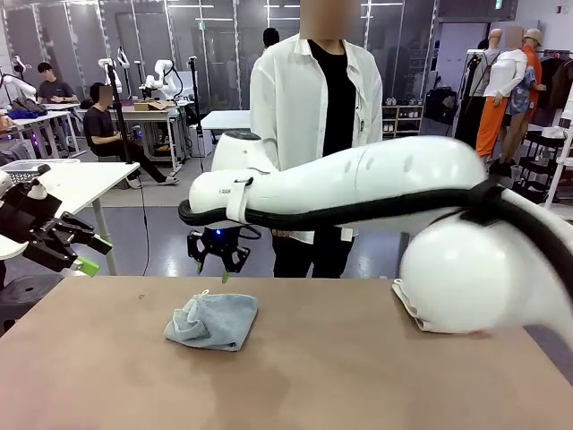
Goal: Fold the towels and place them in the basket.
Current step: When a person lays out a Towel with hook on the table, fold it in half twice.
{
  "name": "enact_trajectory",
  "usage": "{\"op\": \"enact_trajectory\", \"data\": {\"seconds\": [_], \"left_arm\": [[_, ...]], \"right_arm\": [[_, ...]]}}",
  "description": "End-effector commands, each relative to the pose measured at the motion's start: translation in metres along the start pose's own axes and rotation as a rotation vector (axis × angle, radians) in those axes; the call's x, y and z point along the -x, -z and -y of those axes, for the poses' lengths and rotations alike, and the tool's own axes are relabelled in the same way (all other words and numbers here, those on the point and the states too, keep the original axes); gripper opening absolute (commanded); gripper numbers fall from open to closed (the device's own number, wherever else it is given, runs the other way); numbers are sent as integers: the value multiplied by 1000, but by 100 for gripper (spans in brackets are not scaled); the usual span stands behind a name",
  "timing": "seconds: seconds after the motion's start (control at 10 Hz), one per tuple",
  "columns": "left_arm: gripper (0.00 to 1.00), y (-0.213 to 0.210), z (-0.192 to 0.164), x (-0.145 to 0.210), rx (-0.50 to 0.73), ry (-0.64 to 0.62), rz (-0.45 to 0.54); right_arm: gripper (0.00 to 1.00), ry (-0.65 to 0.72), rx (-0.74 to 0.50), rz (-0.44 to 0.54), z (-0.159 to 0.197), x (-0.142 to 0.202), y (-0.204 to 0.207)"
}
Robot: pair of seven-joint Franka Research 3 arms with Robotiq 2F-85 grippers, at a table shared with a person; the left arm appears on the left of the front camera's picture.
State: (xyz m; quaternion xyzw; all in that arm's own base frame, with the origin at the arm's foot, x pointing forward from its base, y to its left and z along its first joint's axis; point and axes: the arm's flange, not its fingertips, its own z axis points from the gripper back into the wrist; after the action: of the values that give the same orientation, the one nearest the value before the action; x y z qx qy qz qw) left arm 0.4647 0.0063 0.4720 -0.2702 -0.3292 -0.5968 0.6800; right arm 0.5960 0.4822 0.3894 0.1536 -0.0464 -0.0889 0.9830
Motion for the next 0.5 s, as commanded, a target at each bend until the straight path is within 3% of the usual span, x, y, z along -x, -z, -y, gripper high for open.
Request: {"op": "enact_trajectory", "data": {"seconds": [0.0, 0.1, 0.2, 0.3, 0.4], "left_arm": [[86, 0, 0, 0, -4, 2, 5], [86, 0, 0, 0, -4, 2, 5], [86, 0, 0, 0, -4, 2, 5], [86, 0, 0, 0, -4, 2, 5], [86, 0, 0, 0, -4, 2, 5]], "right_arm": [[64, -6, 2, -38, 93, 73, -12], [64, -23, -8, -10, 115, 82, -14], [64, -59, -106, 59, 131, 84, -18], [64, -88, -213, 139, 131, 77, -19], [64, -93, -272, 156, 126, 67, -14]]}}
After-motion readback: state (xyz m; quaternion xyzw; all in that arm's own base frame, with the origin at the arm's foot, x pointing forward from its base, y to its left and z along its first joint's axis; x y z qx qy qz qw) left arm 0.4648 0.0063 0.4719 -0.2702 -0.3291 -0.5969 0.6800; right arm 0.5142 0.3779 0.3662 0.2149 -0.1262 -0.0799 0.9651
